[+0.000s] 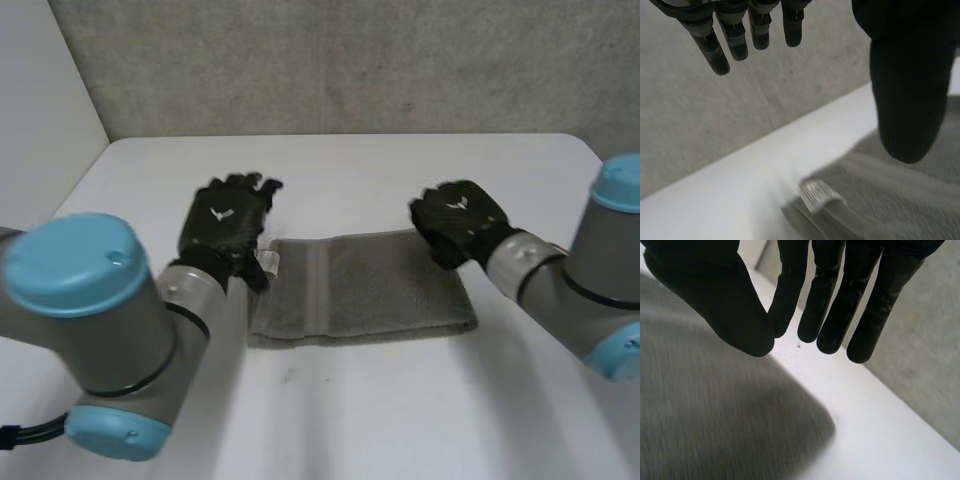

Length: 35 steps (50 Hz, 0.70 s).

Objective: Fold the towel.

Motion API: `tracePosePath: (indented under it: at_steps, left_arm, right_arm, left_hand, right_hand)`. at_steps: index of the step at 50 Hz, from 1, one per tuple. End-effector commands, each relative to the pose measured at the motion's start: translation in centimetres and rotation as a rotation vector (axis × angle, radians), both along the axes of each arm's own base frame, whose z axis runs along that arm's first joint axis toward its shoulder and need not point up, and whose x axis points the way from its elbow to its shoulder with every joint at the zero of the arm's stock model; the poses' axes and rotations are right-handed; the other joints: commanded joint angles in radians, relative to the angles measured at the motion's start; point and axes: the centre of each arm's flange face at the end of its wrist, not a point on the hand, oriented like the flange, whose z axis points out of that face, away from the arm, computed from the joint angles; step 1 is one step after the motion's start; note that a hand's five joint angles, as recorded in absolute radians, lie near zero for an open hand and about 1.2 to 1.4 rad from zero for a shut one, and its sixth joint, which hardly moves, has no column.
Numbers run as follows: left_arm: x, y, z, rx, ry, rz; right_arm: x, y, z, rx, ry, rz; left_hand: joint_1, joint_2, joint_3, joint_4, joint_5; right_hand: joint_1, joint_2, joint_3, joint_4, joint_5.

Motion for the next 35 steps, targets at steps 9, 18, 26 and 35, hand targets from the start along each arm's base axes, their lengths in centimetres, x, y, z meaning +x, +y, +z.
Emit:
tracePosePath:
  at_steps: [9,18,26,35]
  left_arm:
    - [2.3,-0.4,0.6,0.009,0.005,0.061]
    - [1.9,0.0,0.5,0.007,0.006,0.045]
    - [1.9,0.0,0.5,0.007,0.006,0.044]
    - [1.9,0.1,0.3,0.012,0.003,0.042]
  right_arm:
    - [-5.5,0.5,-4.4,0.197,0.002,-0.127]
    - [-6.7,0.8,-6.2,0.221,0.018,-0.106]
    - [-6.5,0.4,-7.1,0.197,0.009,-0.103]
    - [-6.4,0.5,-7.1,0.233,-0.036,-0.115]
  left_hand:
    - [-0.004,0.009,0.009,0.006,-0.029]
    - [-0.004,0.009,0.009,0.006,-0.029]
    - [-0.004,0.009,0.009,0.006,-0.029]
    - [-0.004,0.009,0.009,0.006,-0.029]
  right_hand:
    - [-0.481,-0.493,-0.508,-0.512,-0.466]
    - [-0.396,-0.407,-0.423,-0.426,-0.381]
    - [-0.216,-0.228,-0.243,-0.247,-0.202]
    - [-0.255,-0.266,-0.282,-0.285,-0.240]
